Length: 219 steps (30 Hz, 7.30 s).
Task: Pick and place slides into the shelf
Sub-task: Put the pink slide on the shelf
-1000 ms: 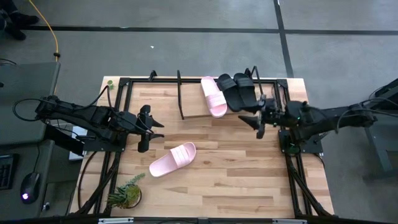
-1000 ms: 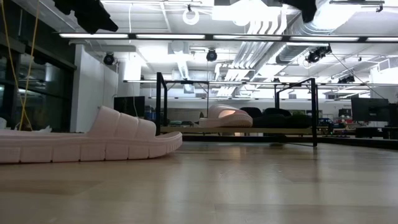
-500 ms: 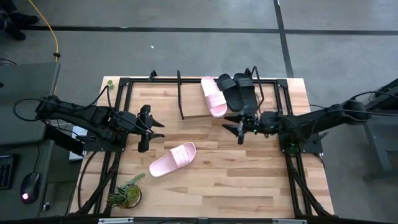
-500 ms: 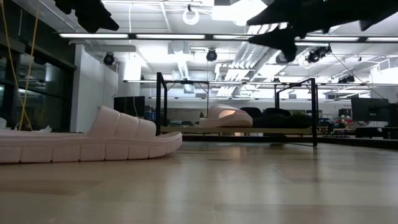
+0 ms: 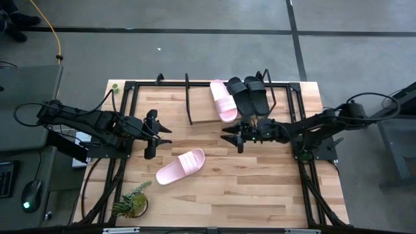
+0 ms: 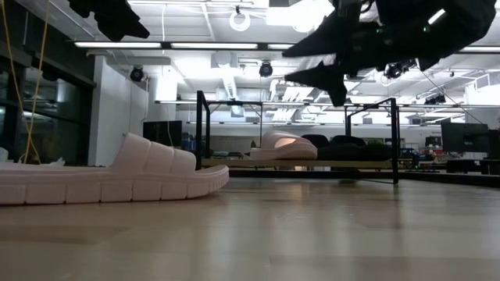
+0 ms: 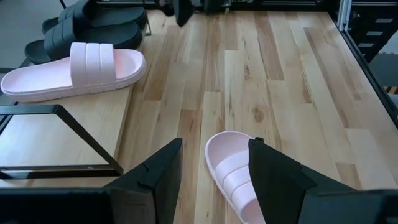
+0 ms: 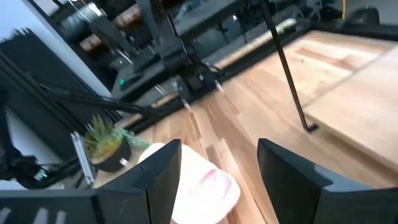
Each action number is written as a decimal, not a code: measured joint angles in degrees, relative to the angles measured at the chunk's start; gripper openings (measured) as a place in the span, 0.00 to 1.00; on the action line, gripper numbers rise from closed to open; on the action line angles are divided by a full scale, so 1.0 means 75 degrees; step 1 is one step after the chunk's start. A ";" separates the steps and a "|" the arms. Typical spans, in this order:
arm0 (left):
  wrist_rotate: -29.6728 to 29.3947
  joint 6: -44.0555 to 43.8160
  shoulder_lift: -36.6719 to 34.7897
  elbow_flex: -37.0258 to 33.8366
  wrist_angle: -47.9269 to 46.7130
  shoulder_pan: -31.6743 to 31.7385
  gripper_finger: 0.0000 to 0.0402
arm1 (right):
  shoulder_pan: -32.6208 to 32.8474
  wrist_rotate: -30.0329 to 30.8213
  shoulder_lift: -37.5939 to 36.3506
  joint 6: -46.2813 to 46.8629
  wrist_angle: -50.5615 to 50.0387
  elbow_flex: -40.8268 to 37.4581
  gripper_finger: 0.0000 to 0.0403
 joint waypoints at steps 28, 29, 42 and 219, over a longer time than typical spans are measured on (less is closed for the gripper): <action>-0.0020 0.0058 0.0003 0.0003 0.0154 -0.0001 0.42 | -0.0061 -0.1145 0.2897 0.0803 0.1489 0.1227 0.51; -0.0020 0.0058 0.0003 0.0003 0.0146 -0.0002 0.42 | -0.0061 -0.1223 0.3012 0.0803 0.1430 0.1328 0.51; -0.0032 0.0058 0.0000 0.0003 0.0113 0.0000 0.42 | -0.0028 -0.1920 0.4244 0.1342 0.1284 0.2206 0.51; -0.1405 0.4434 0.1509 0.0008 0.2147 -0.0911 0.42 | 0.0344 -0.0871 0.1576 -0.0784 -0.7594 0.5896 0.00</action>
